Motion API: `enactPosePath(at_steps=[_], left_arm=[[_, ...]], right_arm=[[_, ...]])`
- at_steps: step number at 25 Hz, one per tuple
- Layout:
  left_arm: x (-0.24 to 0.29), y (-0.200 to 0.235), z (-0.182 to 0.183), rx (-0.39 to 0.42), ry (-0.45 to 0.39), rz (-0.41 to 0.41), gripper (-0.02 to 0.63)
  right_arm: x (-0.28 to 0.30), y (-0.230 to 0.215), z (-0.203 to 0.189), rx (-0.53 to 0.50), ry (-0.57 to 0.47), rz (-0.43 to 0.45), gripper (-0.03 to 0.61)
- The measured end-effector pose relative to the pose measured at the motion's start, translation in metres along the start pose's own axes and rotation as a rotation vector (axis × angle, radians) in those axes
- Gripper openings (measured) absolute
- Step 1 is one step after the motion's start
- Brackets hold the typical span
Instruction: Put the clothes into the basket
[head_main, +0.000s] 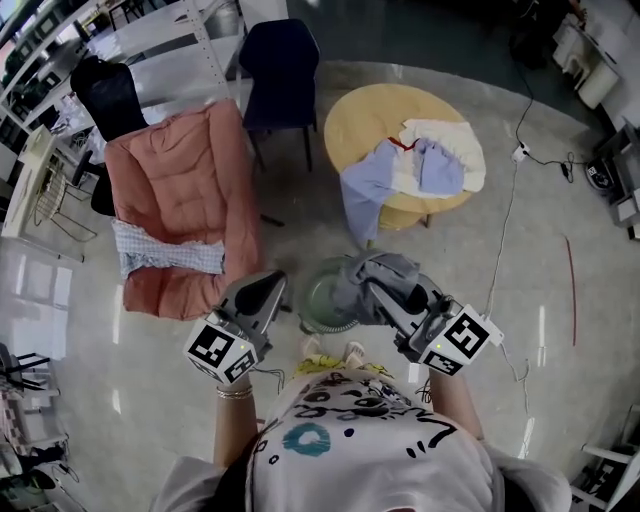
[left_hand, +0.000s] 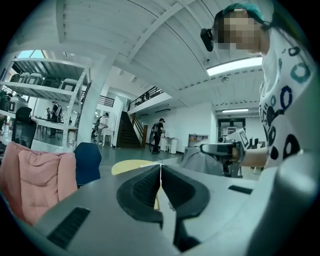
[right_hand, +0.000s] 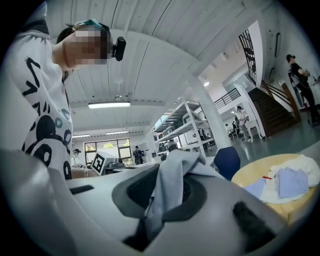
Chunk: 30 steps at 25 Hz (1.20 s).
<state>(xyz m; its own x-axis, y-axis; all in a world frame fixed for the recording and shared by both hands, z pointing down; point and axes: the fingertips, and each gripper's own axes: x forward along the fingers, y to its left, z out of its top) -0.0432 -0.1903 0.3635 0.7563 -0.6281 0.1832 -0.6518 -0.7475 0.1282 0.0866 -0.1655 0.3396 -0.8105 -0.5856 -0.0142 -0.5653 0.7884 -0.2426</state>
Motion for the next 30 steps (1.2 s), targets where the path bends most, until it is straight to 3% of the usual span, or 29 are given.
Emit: enactPosePath(at_steps=[7,16,21,30], left_arm=[[0.017,0.039,-0.005,0.0,0.025,-0.087,0.017],[0.031,0.081,-0.041,-0.027,0.058,-0.176,0.017],[0.041,0.105,-0.072,-0.051,0.096,-0.165,0.017],[0.072,0.114,-0.144,-0.073,0.134,-0.068,0.017]], right_arm=[[0.028,-0.016,-0.01,0.015,0.028,-0.084,0.04],[0.065,-0.042,-0.043,0.036,0.079,-0.148,0.04],[0.083,-0.061,-0.083,0.036,0.17,-0.154,0.04],[0.086,-0.093,-0.175,0.08,0.308,-0.067,0.04]])
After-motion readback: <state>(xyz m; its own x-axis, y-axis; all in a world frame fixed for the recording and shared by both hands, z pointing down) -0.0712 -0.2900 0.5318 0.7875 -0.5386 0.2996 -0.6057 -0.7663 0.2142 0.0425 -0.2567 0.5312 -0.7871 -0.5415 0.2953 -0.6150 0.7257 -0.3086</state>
